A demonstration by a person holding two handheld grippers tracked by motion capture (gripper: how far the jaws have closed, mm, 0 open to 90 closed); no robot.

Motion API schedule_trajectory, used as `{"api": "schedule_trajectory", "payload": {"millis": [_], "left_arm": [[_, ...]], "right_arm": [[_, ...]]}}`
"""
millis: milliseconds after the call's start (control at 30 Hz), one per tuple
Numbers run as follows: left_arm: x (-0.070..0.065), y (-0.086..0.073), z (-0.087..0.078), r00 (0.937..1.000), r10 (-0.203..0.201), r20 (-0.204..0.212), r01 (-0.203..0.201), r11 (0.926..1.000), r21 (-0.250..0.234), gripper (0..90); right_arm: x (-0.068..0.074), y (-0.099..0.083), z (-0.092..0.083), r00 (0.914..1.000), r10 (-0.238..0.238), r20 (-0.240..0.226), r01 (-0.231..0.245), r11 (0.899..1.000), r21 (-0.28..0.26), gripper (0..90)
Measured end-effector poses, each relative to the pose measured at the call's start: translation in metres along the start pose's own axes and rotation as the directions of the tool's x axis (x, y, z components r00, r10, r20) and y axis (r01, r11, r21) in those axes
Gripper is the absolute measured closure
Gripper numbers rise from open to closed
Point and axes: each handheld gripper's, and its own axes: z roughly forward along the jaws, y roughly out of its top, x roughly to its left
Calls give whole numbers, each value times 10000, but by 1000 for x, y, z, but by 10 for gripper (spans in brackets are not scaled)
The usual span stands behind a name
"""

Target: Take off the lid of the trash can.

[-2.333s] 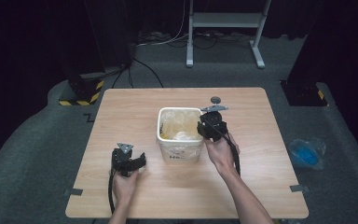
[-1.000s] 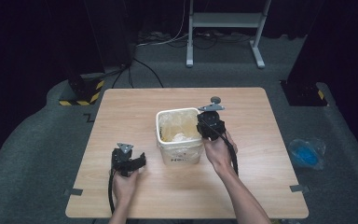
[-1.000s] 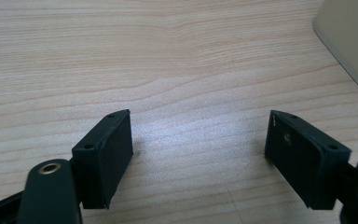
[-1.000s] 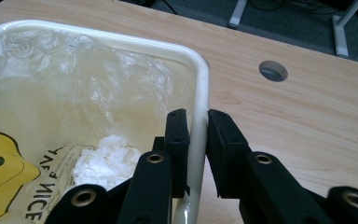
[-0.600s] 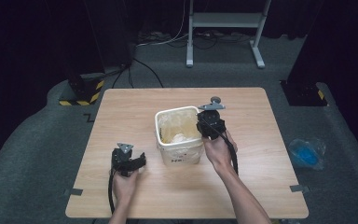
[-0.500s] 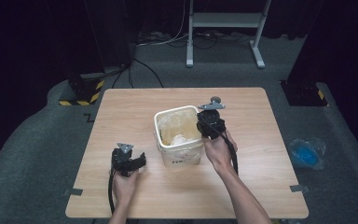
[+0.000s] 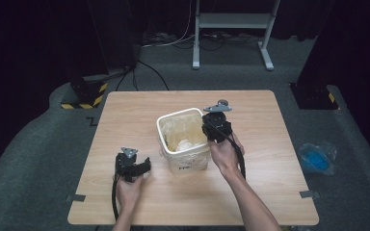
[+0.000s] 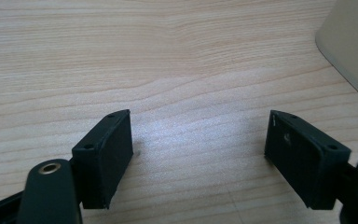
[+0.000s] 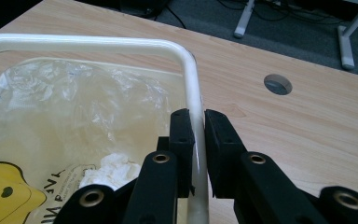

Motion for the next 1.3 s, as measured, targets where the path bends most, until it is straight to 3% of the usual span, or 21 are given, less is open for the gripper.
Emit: {"api": "schedule_trajectory", "payload": {"millis": [800,1300], "left_arm": [[0,0,0,10000,-25,11,25,10000,-5,231],[-1,0,0,10000,-52,-14,52,10000,-12,231]], "right_arm": [[-23,-1,-15,9998,127,129,-124,9997,-233,819],[-43,-7,-28,9986,456,270,-443,9979,-465,819]]}}
